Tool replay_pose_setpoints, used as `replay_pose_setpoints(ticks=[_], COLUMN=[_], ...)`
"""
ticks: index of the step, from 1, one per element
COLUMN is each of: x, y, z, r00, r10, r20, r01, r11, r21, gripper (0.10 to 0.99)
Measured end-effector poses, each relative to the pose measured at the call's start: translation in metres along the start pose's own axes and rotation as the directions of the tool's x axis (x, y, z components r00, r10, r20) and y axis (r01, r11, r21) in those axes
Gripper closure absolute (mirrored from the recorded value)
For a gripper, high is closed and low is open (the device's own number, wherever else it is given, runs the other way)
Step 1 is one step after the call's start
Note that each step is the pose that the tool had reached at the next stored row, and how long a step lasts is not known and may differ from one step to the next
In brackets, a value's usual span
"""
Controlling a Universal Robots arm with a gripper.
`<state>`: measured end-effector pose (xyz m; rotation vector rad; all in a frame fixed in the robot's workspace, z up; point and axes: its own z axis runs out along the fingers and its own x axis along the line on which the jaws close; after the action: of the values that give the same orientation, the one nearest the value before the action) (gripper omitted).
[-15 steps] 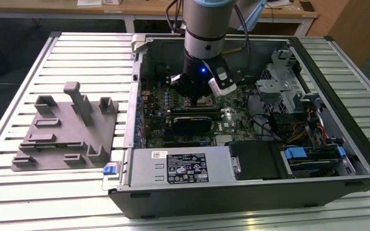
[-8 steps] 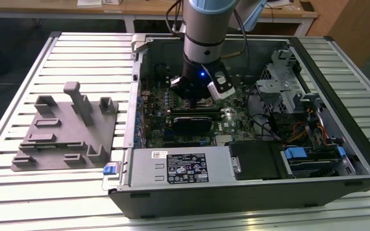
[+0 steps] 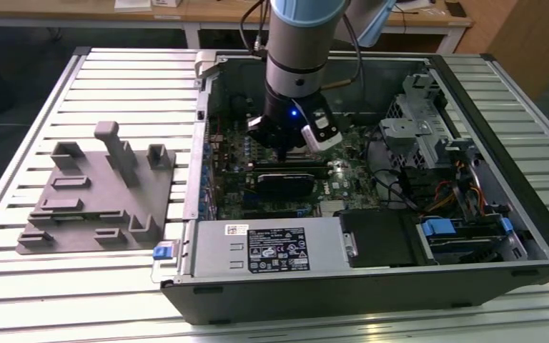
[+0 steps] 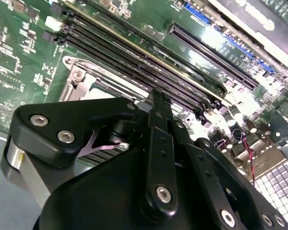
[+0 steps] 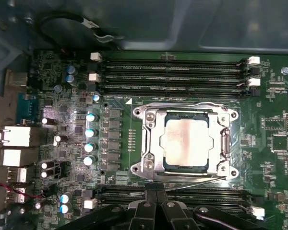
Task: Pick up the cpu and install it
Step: 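Install the second cpu locking lever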
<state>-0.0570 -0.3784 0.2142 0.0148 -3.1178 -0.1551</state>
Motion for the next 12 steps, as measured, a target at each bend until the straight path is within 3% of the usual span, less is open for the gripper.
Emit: replay_pose_setpoints(ticks=[12], x=[0.0032], y=[-0.0033], z=[0.0092], r00=[1.0000], r10=[-0.001], r20=[0.0000], r01=[0.001], r11=[0.9999], r21=[-0.015], gripper=[0.980])
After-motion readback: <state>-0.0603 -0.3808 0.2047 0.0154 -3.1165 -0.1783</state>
